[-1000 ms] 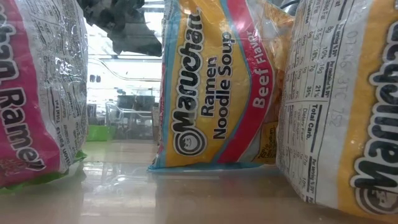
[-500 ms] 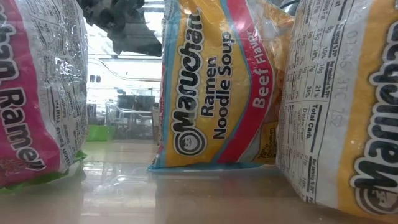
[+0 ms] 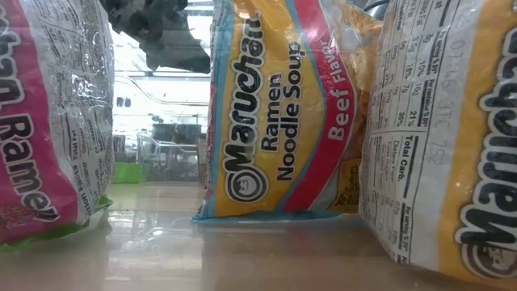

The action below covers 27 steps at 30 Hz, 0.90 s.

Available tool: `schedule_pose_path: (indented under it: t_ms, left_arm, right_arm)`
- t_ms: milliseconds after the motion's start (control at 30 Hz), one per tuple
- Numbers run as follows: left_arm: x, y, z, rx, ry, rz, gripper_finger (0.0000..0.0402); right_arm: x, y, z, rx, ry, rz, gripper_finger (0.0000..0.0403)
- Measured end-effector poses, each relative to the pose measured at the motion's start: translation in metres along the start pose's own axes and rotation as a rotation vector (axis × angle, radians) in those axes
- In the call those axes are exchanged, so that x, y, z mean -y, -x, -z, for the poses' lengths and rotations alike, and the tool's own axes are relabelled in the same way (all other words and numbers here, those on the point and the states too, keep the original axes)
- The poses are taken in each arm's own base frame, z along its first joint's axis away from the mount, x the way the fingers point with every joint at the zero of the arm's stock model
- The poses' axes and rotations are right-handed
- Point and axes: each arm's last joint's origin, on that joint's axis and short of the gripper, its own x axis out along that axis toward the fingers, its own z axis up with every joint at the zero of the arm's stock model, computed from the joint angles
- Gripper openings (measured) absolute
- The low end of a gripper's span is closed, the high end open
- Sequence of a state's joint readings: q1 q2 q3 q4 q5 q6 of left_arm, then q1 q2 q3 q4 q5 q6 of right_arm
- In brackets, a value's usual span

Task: Pick & Place Food Item
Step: Put the orange noodle pack into the bottom transparent bin

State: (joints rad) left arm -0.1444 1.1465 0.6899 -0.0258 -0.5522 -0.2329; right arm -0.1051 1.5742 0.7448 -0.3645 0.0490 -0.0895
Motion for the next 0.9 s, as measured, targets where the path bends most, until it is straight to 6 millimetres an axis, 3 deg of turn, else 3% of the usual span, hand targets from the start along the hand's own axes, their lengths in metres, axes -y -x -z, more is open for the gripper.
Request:
schedule_pose_path:
  t_ms: [533, 900]
  left_arm:
    - [0.0000, 0.0000, 0.0000, 0.000, 0.000, 0.000, 0.0099]
    - [0.0000, -0.0001, 0.0002, 0.003, 0.002, 0.001, 0.0099]
  right_arm:
    - [0.0000, 0.0000, 0.0001, -0.001, 0.002, 0.000, 0.0109]
    - [0.0000, 0.0000, 0.0001, -0.002, 0.008, 0.000, 0.0044]
